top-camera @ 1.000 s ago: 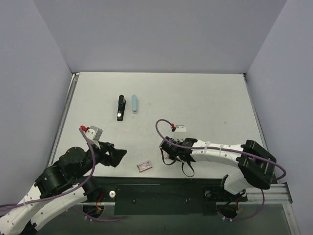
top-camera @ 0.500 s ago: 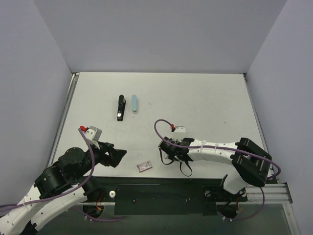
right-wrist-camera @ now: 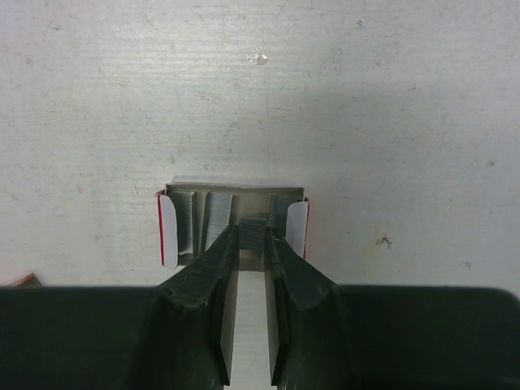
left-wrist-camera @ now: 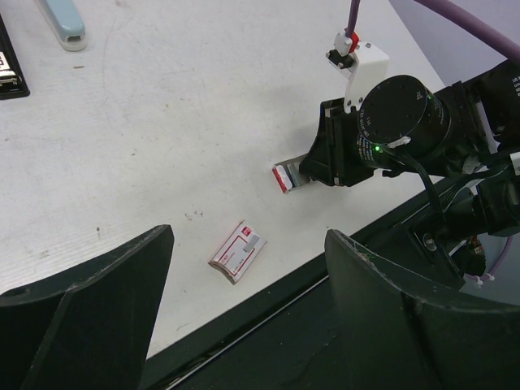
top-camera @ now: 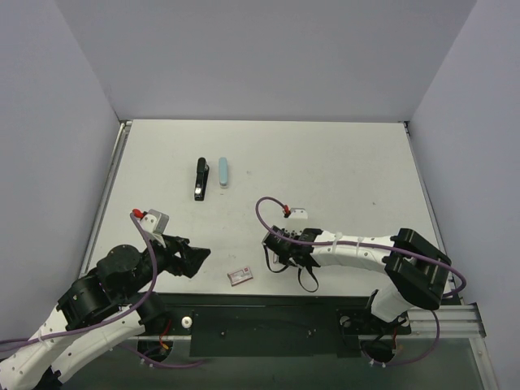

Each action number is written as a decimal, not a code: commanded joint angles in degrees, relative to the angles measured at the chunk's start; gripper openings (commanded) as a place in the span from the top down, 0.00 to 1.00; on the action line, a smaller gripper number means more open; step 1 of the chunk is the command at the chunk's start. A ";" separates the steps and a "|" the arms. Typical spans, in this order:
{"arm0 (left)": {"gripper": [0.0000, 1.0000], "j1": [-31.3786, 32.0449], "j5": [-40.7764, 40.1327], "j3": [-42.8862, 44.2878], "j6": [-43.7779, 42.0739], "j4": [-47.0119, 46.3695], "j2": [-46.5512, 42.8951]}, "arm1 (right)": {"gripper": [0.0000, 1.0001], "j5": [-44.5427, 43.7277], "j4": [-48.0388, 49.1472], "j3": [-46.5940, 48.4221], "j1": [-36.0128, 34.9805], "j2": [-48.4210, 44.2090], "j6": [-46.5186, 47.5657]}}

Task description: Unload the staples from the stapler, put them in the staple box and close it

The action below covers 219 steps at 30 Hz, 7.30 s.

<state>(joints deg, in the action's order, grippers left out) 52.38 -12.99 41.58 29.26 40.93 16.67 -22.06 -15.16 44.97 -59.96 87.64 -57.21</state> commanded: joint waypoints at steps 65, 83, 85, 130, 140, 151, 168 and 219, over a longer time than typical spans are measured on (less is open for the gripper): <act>0.14 -0.35 0.78 0.08 -1.04 -2.69 -0.14 | 0.75 -5.09 -5.05 3.98 -1.65 -2.46 -1.94; 0.16 -0.26 -0.81 1.13 1.76 -0.94 9.78 | 0.66 -2.90 -8.75 -5.32 0.46 -15.56 -0.18; 0.17 -0.09 0.07 0.43 3.78 -1.29 13.37 | 0.64 -2.63 -8.75 -6.56 0.73 -16.70 -0.18; 1.00 5.45 0.86 -18.99 21.72 -17.46 34.49 | 0.71 3.96 2.76 -8.85 6.35 -9.50 0.34; 1.00 5.45 1.22 -19.87 21.63 -18.60 34.84 | 0.76 4.31 3.73 -8.15 6.26 -7.66 0.26; 1.00 5.45 1.57 -20.14 21.55 -19.66 35.98 | 0.84 5.10 4.87 -7.88 6.26 -6.78 0.70; 1.00 5.45 2.45 -20.58 21.28 -21.77 37.39 | 0.92 5.19 5.14 -6.30 5.47 -5.37 2.10; 1.00 5.89 2.80 -21.28 20.84 -28.27 44.86 | 1.00 7.21 9.36 -2.26 -5.60 1.48 10.72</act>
<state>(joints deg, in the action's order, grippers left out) 58.04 -10.46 20.69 50.43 13.32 60.01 -17.12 -6.00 41.82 -64.58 87.77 -47.00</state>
